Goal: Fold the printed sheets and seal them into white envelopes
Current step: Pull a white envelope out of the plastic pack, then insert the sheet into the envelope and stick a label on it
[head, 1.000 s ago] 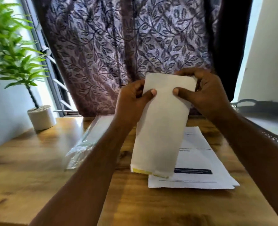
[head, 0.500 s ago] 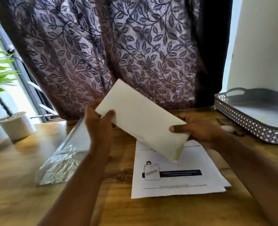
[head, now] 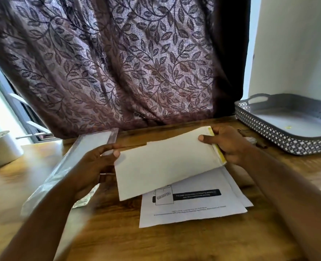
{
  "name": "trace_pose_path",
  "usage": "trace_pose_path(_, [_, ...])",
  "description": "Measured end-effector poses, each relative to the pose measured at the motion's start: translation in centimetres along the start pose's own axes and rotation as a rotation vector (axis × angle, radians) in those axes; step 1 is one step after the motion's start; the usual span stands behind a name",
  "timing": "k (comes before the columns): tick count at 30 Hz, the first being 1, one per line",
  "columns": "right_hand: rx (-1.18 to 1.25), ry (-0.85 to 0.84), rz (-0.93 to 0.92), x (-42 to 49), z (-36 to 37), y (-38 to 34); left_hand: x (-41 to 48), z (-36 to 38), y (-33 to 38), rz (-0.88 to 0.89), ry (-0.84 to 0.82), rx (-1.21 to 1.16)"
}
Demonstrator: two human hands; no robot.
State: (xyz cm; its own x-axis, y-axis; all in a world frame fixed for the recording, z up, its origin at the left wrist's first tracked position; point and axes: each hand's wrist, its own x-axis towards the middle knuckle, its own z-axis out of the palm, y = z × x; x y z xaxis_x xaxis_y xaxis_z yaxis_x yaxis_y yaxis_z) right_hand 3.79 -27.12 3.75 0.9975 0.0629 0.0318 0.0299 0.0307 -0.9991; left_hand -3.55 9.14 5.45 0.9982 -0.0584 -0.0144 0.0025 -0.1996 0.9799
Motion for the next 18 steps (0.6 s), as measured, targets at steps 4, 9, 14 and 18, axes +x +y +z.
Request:
trace_pose_path(4, [-0.034, -0.014, 0.011, 0.0, 0.2, 0.1, 1.5, 0.6, -0.5, 0.015, 0.042, 0.200])
trace_pose_path(9, [0.009, -0.006, 0.061, 0.0, 0.0, 0.5, 2.5, 0.0, -1.3, 0.023, 0.114, 0.304])
trace_pose_path(14, [-0.018, -0.020, 0.064, 0.2, 0.2, 0.9, 2.6, -0.1, -0.6, -0.035, 0.148, 0.275])
trace_pose_path(18, [-0.030, 0.011, 0.033, 0.2, 0.3, 0.8, 2.5, -1.4, 0.4, -0.077, 0.024, 0.356])
